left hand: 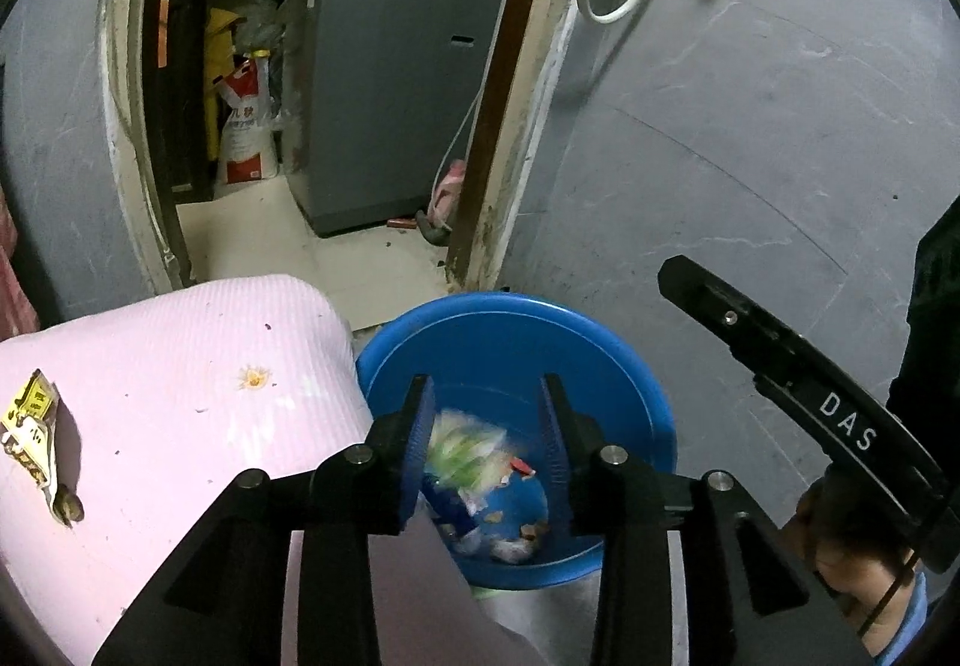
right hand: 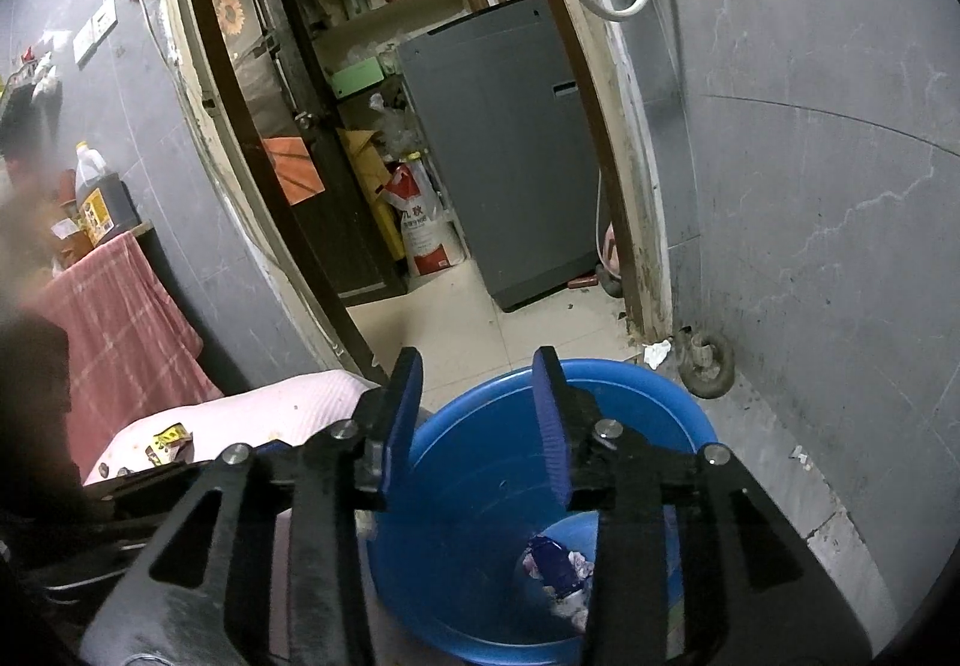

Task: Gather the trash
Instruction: 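Open both grippers to drop the wrappers into the bucket, then move both empty grippers back over the table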

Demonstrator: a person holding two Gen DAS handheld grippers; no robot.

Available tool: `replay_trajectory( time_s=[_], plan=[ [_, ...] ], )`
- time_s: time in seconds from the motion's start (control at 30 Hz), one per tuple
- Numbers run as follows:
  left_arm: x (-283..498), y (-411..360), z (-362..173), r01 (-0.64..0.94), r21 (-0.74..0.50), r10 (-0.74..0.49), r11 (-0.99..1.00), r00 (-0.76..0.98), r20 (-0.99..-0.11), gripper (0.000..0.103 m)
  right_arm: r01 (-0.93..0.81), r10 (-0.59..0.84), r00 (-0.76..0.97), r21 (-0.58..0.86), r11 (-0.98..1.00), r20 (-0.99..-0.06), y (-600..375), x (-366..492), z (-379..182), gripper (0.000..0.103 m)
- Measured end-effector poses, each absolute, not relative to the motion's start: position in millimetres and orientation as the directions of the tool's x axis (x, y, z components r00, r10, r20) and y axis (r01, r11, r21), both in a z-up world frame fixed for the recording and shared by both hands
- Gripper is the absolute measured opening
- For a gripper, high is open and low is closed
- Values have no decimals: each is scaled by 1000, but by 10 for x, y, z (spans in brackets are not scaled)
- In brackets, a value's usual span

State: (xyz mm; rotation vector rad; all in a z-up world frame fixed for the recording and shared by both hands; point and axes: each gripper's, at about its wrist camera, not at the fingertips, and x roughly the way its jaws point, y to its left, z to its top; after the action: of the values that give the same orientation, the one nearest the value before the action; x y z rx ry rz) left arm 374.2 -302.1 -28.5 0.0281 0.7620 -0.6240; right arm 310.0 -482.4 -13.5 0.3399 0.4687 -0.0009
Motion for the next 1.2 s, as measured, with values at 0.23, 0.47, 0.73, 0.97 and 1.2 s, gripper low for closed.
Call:
replay_trajectory(
  time_s=[0.23, 0.47, 0.73, 0.97, 1.2],
  plan=[
    [3703, -2894, -187, 511, -201, -511, 836, 588, -628, 43, 83, 65, 903, 321, 943, -424, -4842, 3076, -90, 47],
    [3682, -2598, 17, 439, -209, -474, 874, 672, -569, 61, 65, 59, 921, 302, 951, -385, -4772, 3030, -26, 64],
    [3544, -2192, 247, 329, -185, -377, 926, 798, -469, 92, -1, 89, 952, 287, 958, -293, -4586, 2931, 122, 91],
    [3352, -1751, 388, 247, -166, -295, 955, 868, -399, 95, -96, 143, 968, 226, 969, -204, -4233, 2808, 273, 103],
    [3150, -1315, 480, 178, -160, -224, 971, 911, -346, 99, -200, 222, 965, 156, 967, -140, -3756, 2697, 408, 103]
  ],
)
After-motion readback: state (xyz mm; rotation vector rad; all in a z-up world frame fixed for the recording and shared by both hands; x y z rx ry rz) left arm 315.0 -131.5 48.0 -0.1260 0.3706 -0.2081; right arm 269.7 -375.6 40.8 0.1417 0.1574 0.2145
